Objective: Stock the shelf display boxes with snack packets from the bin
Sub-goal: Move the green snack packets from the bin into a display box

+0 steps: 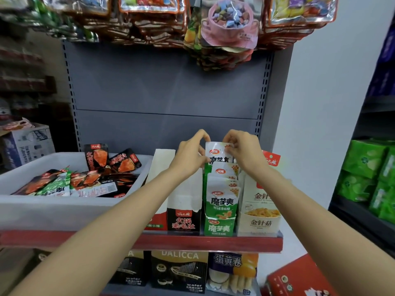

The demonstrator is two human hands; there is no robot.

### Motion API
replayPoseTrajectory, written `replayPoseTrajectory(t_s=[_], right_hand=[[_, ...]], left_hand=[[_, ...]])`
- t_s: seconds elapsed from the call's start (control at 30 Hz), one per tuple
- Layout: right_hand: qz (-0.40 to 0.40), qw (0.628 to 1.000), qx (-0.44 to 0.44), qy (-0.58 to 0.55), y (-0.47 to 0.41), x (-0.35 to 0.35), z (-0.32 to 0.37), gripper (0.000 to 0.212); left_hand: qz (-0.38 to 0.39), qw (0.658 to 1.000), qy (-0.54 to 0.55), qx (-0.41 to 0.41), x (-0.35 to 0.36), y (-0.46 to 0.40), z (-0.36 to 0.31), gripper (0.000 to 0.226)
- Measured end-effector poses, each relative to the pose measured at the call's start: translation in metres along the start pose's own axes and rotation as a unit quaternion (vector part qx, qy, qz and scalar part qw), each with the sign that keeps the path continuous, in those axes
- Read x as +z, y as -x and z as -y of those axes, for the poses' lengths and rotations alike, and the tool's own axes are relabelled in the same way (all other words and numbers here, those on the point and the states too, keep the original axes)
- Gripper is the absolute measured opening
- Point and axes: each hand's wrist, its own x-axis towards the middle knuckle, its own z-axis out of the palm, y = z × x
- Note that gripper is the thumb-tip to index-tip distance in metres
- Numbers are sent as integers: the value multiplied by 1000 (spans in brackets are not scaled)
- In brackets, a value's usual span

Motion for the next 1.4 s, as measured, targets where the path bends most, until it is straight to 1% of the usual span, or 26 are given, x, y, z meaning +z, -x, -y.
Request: replayPoseTrajectory(t_s=[0.13,0.27,0.33,0.43,0.5,0.57,0.67,0.8,0.9,0.97,1.0,1.07,1.13,1.17,1.23,1.27,1.3,1.33,1.4], right_hand=[[-3,1000,-11,3,1,1,2,13],[63,997,9,31,3,9,-2,12],[72,997,18,37,4,10,-5,14],[69,997,19,25,5,8,-5,12],[57,998,6,16,7,7,0,14],[28,1000,-12,2,11,9,8,18],[2,999,-34,-18,13,17,29,18],[53,994,-54,-79,10,53,72,18],[76,987,-78,-121,10,92,111,21],[102,981,-81,-146,9,121,137,24],[117,978,-83,-151,8,136,149,25],[164,971,-95,-145,3,166,170,30],[244,957,-106,-115,-3,191,187,48],[290,945,-112,-96,-6,199,193,60],[367,919,-128,-70,-11,211,202,75],[397,906,-137,-57,-13,214,204,77],[423,894,-146,-41,-15,216,206,77],[446,882,-153,-21,-17,218,207,74],[467,868,-164,19,-21,220,207,69]], left_hand=[[4,1000,-2,-2,-3,2,1,34],[58,998,-31,-8,1,8,9,32],[64,997,-42,-3,4,11,11,31],[36,997,-61,19,2,10,9,26],[10,998,-60,37,-5,10,9,18],[-32,997,-51,51,-14,13,12,12],[-96,993,-41,60,-30,28,21,10],[-147,986,-74,31,-65,51,52,6],[-180,972,-149,5,-104,70,88,2],[-183,963,-196,-26,-132,82,111,5],[-175,960,-214,-50,-145,86,124,6],[-137,952,-242,-125,-173,89,155,8],[-83,942,-252,-205,-195,89,185,16],[-50,936,-257,-236,-203,89,196,25],[38,919,-283,-274,-212,88,209,56],[79,909,-283,-296,-215,87,211,74],[114,898,-276,-322,-216,85,212,87],[140,889,-272,-340,-218,82,213,92],[175,870,-288,-359,-220,78,215,87]])
